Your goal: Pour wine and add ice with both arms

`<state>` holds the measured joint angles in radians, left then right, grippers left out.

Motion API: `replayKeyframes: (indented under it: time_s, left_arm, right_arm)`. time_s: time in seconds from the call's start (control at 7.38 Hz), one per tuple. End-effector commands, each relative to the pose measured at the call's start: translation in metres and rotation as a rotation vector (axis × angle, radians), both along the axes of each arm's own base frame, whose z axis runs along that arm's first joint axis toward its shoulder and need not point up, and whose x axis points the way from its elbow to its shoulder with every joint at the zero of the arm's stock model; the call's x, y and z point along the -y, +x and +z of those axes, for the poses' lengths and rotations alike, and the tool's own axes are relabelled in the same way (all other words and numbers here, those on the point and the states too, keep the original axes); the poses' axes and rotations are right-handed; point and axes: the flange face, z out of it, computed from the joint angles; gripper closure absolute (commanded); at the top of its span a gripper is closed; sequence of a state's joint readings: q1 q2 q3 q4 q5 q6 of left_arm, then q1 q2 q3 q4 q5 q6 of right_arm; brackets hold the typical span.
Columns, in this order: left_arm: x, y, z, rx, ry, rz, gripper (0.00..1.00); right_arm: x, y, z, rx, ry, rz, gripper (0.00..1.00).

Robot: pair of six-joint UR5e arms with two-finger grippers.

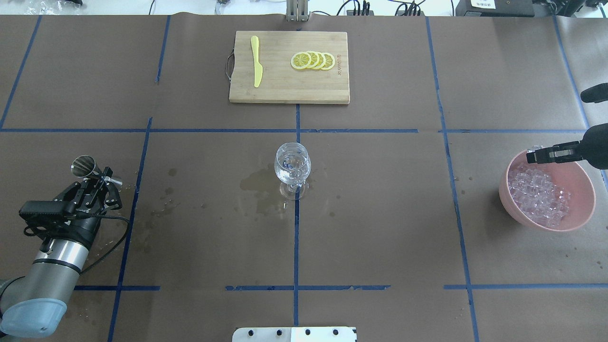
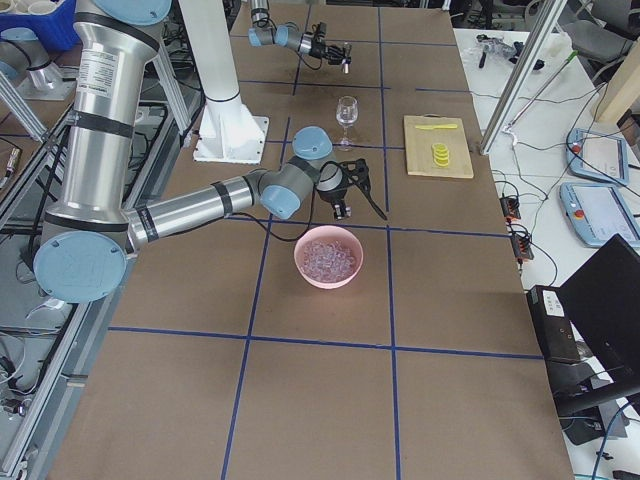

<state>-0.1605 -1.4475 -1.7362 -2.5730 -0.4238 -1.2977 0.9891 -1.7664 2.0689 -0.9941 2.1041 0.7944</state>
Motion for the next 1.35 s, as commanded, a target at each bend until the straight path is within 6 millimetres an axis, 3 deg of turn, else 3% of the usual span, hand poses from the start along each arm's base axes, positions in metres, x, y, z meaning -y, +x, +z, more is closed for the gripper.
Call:
replayKeyframes:
  time_s: [0.0,0.27,0.68,0.95,1.22]
  left_arm:
    - [-0.001,0.015,0.002,-0.006,0.009,-0.012,1.0]
    - [0.001,0.037,0.014,-0.006,0.006,-0.025,1.0]
    - [0.001,0.037,0.016,0.001,0.005,-0.024,1.0]
    - [0.001,0.039,0.021,0.011,0.002,-0.02,0.99]
    - [0.0,0.039,0.025,0.027,-0.001,-0.015,0.75]
  right_arm:
    - [-0.004,0.002,-0.022,0.025,0.032,0.003,1.0]
    - [-0.005,0.002,-0.031,0.037,0.048,0.0,1.0]
    - [0.005,-0.006,-0.06,0.109,0.022,0.046,1.0]
    - [0.006,-0.006,-0.065,0.117,0.029,0.047,1.0]
    - [0.006,-0.007,-0.067,0.119,0.033,0.045,1.0]
